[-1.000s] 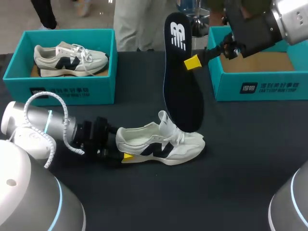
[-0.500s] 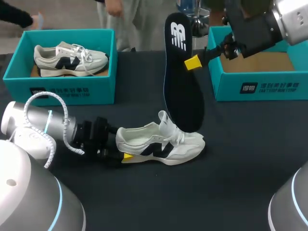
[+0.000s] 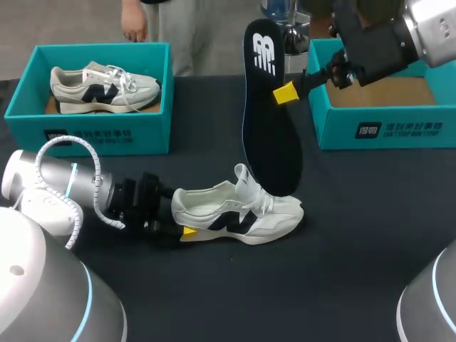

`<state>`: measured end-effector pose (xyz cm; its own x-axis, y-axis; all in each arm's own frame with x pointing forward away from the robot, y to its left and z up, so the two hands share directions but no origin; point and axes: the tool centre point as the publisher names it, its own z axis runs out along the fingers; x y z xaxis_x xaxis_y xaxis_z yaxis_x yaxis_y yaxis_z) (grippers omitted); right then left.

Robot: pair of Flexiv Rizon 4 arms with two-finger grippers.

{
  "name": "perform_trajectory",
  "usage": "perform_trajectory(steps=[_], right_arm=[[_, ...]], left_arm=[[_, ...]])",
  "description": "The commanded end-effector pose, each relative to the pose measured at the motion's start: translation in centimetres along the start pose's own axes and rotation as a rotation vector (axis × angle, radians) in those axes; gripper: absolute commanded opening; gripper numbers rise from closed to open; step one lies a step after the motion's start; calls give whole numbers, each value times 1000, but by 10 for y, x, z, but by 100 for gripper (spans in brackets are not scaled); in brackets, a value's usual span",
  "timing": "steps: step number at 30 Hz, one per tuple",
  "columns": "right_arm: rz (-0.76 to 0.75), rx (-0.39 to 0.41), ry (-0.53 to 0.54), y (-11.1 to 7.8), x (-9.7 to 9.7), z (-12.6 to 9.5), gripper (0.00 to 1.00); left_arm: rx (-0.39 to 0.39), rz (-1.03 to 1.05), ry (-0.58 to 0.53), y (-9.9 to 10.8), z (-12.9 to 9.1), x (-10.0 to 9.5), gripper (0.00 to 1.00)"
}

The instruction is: Take the shoe out of the shoebox, open the shoe tongue, remove and reinsert the insole, then place the shoe into the shoebox

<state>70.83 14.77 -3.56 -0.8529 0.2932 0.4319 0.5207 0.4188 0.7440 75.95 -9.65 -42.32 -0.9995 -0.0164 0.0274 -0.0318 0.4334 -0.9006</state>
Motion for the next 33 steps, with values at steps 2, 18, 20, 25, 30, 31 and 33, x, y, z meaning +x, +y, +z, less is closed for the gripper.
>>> perform_trajectory(steps=[2,18,20,25,30,31,33], right_arm=[[2,4,-1,2,-1,2,0],[2,4,-1,2,-1,2,0],[2,4,-1,2,-1,2,0],[2,4,-1,2,-1,2,0],[2,4,-1,2,-1,2,0],[2,4,-1,2,-1,2,0],[2,4,-1,2,-1,2,0]], left_arm=[[-3,0,0,1,1,0,0],[-32,4,0,0,-4,-1,100],[-37,3,-2,-1,-7,0,100],[-58,5,1,-4,-11,1,100],[-58,5,1,-4,-11,1,100],[-58,5,1,-4,-11,1,100],[-58,5,1,-4,-11,1,100]])
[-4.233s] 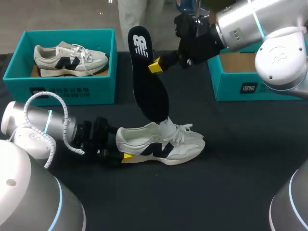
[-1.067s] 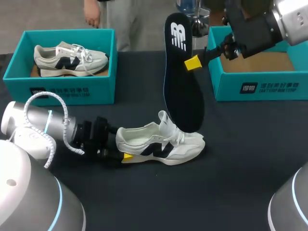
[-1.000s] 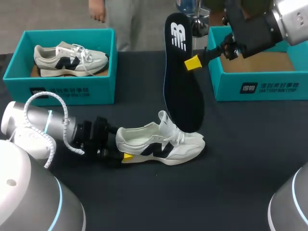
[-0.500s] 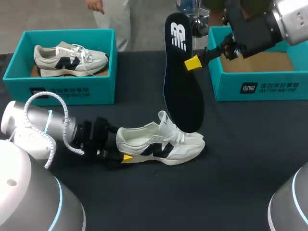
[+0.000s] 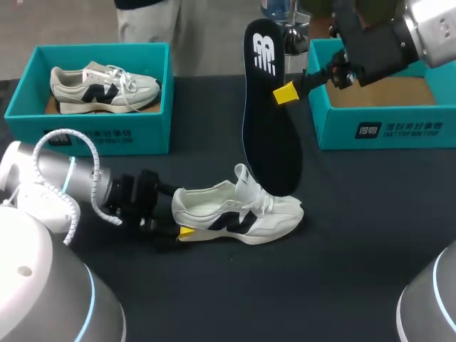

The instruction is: Take the shoe out of the shoebox, open the shoe tongue, remove and reinsert the insole, then place the shoe into the shoebox

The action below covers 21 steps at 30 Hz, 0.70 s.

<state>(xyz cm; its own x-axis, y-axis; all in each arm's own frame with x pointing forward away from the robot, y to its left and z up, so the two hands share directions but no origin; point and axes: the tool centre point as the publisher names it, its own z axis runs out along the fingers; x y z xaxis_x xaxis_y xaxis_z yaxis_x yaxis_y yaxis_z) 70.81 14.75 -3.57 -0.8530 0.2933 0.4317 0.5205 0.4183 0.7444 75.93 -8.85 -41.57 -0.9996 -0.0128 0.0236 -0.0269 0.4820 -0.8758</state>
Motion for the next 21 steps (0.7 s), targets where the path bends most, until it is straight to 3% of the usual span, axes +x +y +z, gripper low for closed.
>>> perform_trajectory(steps=[1,6,21], right_arm=[[2,5,0,2,-1,2,0],[2,5,0,2,-1,2,0],[2,5,0,2,-1,2,0]], left_arm=[[-3,0,0,-1,-1,1,100],[-18,0,-4,-2,-5,2,100],[-167,14,-57,-24,-22,3,100]])
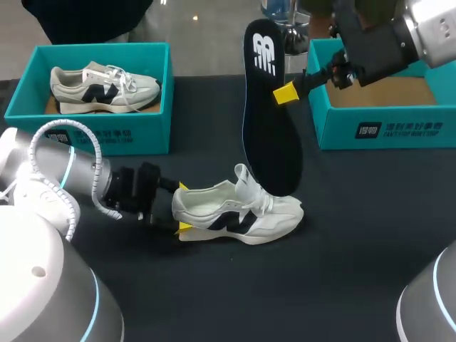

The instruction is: Take the shoe out of the shoebox, open the shoe tongue, remove and reinsert the insole, then place the shoe into the shoebox

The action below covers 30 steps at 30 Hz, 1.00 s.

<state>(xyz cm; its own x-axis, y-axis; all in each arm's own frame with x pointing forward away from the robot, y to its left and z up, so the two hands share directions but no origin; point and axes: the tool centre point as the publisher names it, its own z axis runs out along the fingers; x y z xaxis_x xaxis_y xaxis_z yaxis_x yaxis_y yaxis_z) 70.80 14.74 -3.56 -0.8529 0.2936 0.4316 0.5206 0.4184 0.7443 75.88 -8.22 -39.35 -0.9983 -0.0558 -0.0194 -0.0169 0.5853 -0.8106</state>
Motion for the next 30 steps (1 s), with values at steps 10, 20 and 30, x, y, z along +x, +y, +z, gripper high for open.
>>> perform_trajectory(steps=[10,20,30], right_arm=[[2,5,0,2,-1,3,0],[2,5,0,2,-1,3,0],[2,5,0,2,-1,3,0]], left_arm=[[-176,64,-2,-22,-20,-5,100],[-242,71,-14,-28,-29,-5,100],[-242,71,-14,-28,-29,-5,100]])
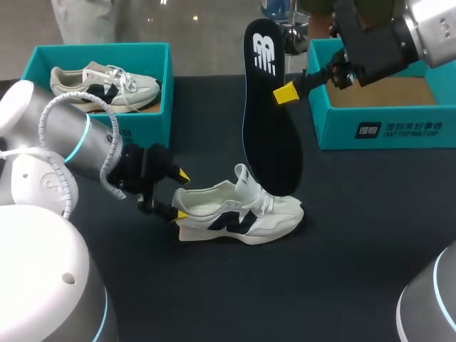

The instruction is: Take the shoe out of the shoebox, open the shoe tongue, remove and reinsert the insole, then place the shoe into the shoebox

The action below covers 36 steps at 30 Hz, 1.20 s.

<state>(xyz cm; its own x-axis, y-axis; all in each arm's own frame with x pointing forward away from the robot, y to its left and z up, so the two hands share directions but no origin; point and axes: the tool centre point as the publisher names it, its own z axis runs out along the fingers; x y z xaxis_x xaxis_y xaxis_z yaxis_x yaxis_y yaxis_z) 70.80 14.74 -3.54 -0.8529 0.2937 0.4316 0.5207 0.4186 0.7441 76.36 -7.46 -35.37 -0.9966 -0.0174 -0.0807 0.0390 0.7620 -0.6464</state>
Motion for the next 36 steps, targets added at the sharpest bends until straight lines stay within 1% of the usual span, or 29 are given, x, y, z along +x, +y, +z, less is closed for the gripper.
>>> perform_trajectory(steps=[1,31,36], right_arm=[[2,5,0,2,-1,3,0],[2,5,0,2,-1,3,0],[2,5,0,2,-1,3,0]], left_arm=[[-4,0,-1,-1,0,1,100],[-4,0,-1,-1,0,1,100],[-84,22,26,-10,-8,8,100]])
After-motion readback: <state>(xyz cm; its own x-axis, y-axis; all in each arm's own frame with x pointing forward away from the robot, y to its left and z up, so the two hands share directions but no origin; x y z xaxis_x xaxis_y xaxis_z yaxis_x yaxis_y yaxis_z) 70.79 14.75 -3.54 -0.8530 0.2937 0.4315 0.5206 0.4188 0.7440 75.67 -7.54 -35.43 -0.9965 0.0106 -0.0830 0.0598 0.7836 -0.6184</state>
